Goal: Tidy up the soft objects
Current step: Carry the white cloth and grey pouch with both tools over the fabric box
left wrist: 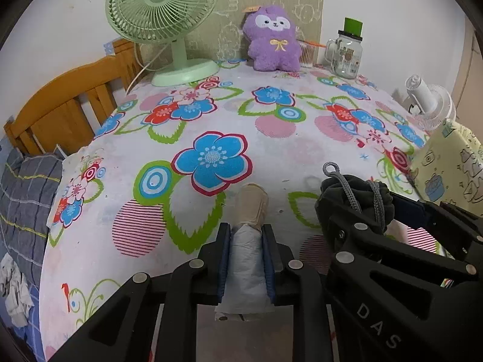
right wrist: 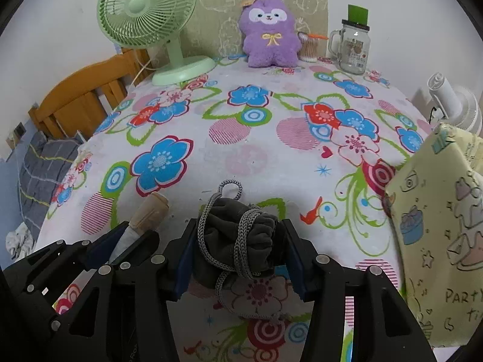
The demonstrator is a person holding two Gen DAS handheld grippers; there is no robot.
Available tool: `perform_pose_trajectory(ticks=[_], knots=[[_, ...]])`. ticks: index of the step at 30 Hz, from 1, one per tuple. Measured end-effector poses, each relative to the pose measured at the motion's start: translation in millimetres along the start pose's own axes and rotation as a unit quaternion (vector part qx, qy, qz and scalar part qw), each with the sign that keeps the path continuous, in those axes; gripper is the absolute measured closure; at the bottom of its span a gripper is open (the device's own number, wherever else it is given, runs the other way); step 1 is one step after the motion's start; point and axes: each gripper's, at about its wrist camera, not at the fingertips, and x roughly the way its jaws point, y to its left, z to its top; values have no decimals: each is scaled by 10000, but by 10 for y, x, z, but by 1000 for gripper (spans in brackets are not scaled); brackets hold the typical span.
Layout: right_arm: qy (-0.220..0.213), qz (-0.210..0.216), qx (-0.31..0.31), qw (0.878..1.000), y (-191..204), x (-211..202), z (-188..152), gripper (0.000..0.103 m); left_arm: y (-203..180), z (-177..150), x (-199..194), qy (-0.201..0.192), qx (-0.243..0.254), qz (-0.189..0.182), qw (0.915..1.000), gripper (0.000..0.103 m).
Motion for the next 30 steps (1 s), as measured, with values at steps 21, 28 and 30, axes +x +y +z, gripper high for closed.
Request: perform_pose_trajectory(ticks=[21, 28, 30], knots=[[-597, 159, -121, 9980, -134, -655, -75, 48, -333, -62, -638, -543, 0, 6, 9985, 84], [-801, 147, -157, 9966, -211, -905, -95, 48, -466, -58, -851, -729, 31, -6, 9973, 84], [-835, 155, -165, 9962, -237, -968, -95, 48, -506, -53, -913, -772, 42, -12, 9970, 84]])
